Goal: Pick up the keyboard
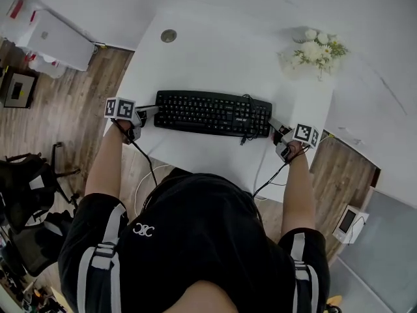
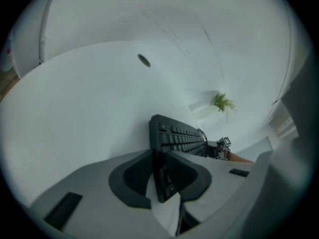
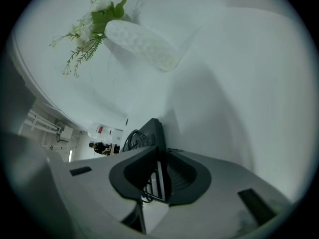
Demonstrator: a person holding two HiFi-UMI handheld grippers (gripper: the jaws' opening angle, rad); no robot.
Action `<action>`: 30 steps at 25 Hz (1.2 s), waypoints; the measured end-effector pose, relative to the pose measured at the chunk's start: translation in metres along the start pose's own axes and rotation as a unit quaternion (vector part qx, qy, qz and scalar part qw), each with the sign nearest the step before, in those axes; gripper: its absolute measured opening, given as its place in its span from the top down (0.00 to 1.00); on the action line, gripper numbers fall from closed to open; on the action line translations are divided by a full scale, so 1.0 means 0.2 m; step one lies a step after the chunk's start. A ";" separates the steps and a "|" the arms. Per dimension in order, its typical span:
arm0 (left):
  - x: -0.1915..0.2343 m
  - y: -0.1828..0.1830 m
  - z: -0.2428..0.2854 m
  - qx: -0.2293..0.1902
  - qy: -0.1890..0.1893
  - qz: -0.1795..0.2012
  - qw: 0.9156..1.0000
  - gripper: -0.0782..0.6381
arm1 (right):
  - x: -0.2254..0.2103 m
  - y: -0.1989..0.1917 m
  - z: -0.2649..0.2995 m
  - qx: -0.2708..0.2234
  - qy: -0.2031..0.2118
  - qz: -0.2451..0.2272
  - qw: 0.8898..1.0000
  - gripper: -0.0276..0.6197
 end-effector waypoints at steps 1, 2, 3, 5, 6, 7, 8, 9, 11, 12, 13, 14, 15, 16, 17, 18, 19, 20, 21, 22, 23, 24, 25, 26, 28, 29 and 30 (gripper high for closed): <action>0.00 0.00 0.00 -0.001 -0.001 -0.003 1.000 0.76 | 0.00 0.00 0.00 0.003 0.004 0.007 1.000 0.87; 0.00 0.00 0.00 -0.002 0.000 -0.007 1.000 0.76 | -0.01 0.00 0.00 0.008 0.005 0.012 1.000 0.87; 0.00 0.00 0.00 -0.004 0.001 -0.010 1.000 0.76 | -0.01 0.00 0.01 0.013 0.006 0.015 1.000 0.87; 0.00 0.00 0.00 -0.009 0.004 -0.016 1.000 0.76 | -0.01 0.01 0.01 0.021 0.009 0.022 0.999 0.87; 0.00 0.00 0.00 -0.012 0.004 -0.018 1.000 0.76 | -0.01 0.01 0.01 0.023 0.011 0.028 0.999 0.86; 0.00 0.00 0.00 -0.016 0.002 -0.021 1.000 0.76 | -0.01 0.01 0.01 0.025 0.013 0.032 0.999 0.85; 0.00 0.00 0.00 -0.019 -0.001 -0.022 1.000 0.76 | -0.02 0.00 0.01 0.025 0.015 0.036 0.999 0.85; 0.00 -0.01 0.01 -0.021 -0.004 -0.022 1.000 0.76 | -0.02 0.00 0.00 0.024 0.015 0.037 0.999 0.85; -0.01 -0.02 0.01 -0.022 -0.003 -0.018 1.000 0.76 | -0.01 0.00 0.00 0.021 0.006 0.030 0.999 0.85; -0.01 -0.02 0.01 -0.024 0.000 -0.017 1.000 0.76 | -0.01 -0.01 -0.01 0.019 0.000 0.022 1.000 0.86; -0.01 -0.02 0.00 -0.028 0.004 -0.016 0.999 0.76 | 0.00 -0.02 -0.01 0.020 -0.004 0.016 1.000 0.86; -0.01 -0.02 0.00 -0.032 0.007 -0.016 0.999 0.76 | 0.00 -0.03 -0.01 0.023 -0.005 0.012 1.000 0.86; -0.01 -0.02 0.00 -0.036 0.008 -0.017 0.999 0.76 | 0.01 -0.04 -0.01 0.027 -0.005 0.008 1.000 0.87; -0.01 -0.02 -0.01 -0.040 0.009 -0.018 0.999 0.76 | 0.02 -0.05 -0.01 0.030 -0.004 0.005 1.000 0.87; -0.01 -0.02 -0.01 -0.042 0.010 -0.018 0.999 0.76 | 0.02 -0.06 -0.02 0.030 -0.002 0.002 1.000 0.87; -0.01 -0.02 -0.01 -0.043 0.010 -0.017 0.999 0.76 | 0.02 -0.07 -0.02 0.026 0.001 0.001 1.000 0.87; -0.01 -0.03 -0.01 -0.043 0.012 -0.016 0.999 0.76 | 0.02 -0.07 -0.03 0.021 0.005 0.002 1.000 0.87; -0.01 -0.03 -0.01 -0.045 0.013 -0.014 0.999 0.76 | 0.02 -0.08 -0.03 0.016 0.009 0.004 1.000 0.87; -0.01 -0.03 -0.01 -0.048 0.014 -0.013 0.999 0.77 | 0.01 -0.08 -0.03 0.013 0.011 0.007 1.000 0.87; -0.02 -0.03 0.00 -0.050 0.013 -0.013 0.999 0.77 | 0.01 -0.10 -0.04 0.011 0.013 0.009 1.000 0.87; -0.03 -0.04 0.00 -0.050 0.013 -0.013 0.999 0.77 | 0.01 -0.11 -0.05 0.008 0.014 0.010 1.000 0.87; -0.04 -0.04 0.00 -0.050 0.013 -0.012 0.999 0.77 | 0.01 -0.12 -0.06 0.005 0.015 0.010 1.000 0.87; -0.06 -0.05 -0.01 -0.051 0.012 -0.008 0.999 0.77 | 0.02 -0.13 -0.08 0.000 0.018 0.009 1.000 0.87; -0.08 -0.05 -0.02 -0.052 0.010 -0.003 0.999 0.77 | 0.03 -0.13 -0.10 -0.008 0.024 0.008 1.000 0.87; -0.12 -0.03 -0.04 -0.063 0.004 0.012 0.998 0.77 | 0.07 -0.13 -0.14 -0.030 0.036 0.003 0.999 0.87; -0.15 -0.01 -0.06 -0.071 0.000 0.020 0.997 0.77 | 0.09 -0.13 -0.17 -0.041 0.041 0.000 0.998 0.86; -0.18 0.01 -0.07 -0.080 -0.003 0.027 0.996 0.77 | 0.10 -0.12 -0.20 -0.051 0.044 -0.005 0.998 0.86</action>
Point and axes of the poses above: the fingertips, and each gripper's own axes: z forward along the fingers, x to its left, y out of its top, the point moved 2 cm from there along -z, backward along the fingers, and after that the axes turned 12 degrees about x, right-handed, at the moved point
